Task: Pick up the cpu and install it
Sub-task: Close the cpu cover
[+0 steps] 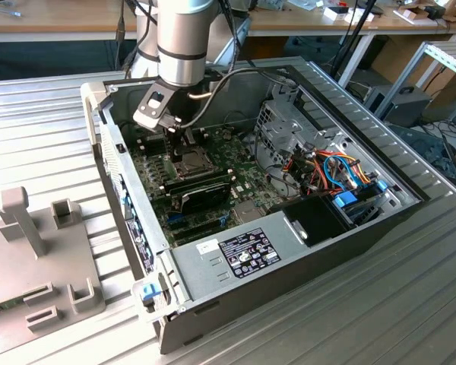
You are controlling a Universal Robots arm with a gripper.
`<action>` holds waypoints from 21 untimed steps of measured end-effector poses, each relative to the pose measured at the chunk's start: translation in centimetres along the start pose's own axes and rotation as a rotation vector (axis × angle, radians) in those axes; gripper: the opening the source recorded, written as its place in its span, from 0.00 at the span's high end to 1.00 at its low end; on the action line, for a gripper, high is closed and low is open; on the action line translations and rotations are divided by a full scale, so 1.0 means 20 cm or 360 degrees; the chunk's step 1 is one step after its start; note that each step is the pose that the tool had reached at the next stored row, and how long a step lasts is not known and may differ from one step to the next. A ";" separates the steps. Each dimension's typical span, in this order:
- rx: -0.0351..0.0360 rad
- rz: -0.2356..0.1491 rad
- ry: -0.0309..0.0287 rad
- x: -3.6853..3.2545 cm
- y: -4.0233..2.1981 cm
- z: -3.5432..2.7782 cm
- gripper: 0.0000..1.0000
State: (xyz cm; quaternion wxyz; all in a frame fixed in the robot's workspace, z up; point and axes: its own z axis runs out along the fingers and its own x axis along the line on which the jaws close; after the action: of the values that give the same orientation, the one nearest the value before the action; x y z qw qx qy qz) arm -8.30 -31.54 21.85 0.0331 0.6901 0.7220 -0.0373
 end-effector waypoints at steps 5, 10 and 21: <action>0.0000 0.0000 -0.00028 -0.007 -0.001 -0.070 0.89; 0.0000 0.0000 -0.00033 -0.008 -0.001 -0.076 0.89; 0.0000 0.0000 -0.00036 -0.012 0.092 -0.077 0.89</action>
State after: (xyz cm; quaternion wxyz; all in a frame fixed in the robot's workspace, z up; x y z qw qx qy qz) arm -6.44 -31.54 23.39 0.0339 0.6900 0.7220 -0.0381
